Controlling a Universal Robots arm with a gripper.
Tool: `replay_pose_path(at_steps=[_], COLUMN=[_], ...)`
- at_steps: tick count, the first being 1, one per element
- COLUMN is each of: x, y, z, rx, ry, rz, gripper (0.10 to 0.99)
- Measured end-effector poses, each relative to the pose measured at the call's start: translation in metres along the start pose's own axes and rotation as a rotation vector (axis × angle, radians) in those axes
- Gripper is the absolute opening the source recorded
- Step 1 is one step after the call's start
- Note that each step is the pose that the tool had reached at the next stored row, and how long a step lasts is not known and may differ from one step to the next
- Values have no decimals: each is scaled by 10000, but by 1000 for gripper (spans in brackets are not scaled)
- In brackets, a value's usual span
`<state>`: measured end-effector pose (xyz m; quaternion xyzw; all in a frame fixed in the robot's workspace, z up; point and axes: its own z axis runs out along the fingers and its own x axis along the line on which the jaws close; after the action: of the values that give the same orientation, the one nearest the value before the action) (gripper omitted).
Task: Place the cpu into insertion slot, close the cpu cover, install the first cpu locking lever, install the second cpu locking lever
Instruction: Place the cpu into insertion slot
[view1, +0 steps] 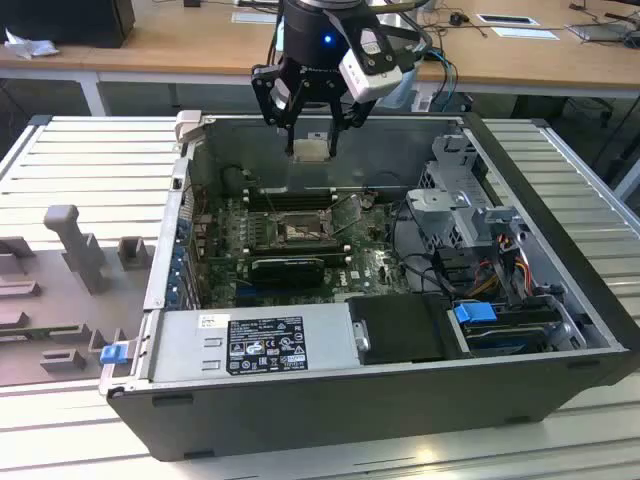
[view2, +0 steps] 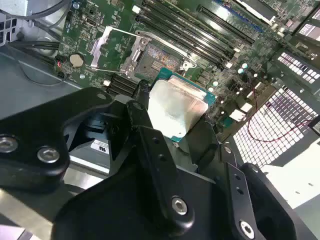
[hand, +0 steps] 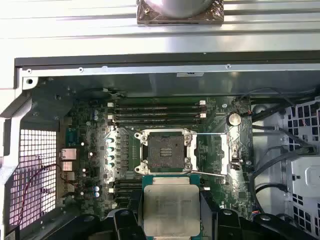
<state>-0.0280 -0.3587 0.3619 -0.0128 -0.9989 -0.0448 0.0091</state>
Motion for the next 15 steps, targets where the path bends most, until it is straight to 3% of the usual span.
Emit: replay_pose_path(at_steps=[15], x=[0], y=[-1], z=[15], rx=[-4], ry=[-27], rz=[304], gripper=[545])
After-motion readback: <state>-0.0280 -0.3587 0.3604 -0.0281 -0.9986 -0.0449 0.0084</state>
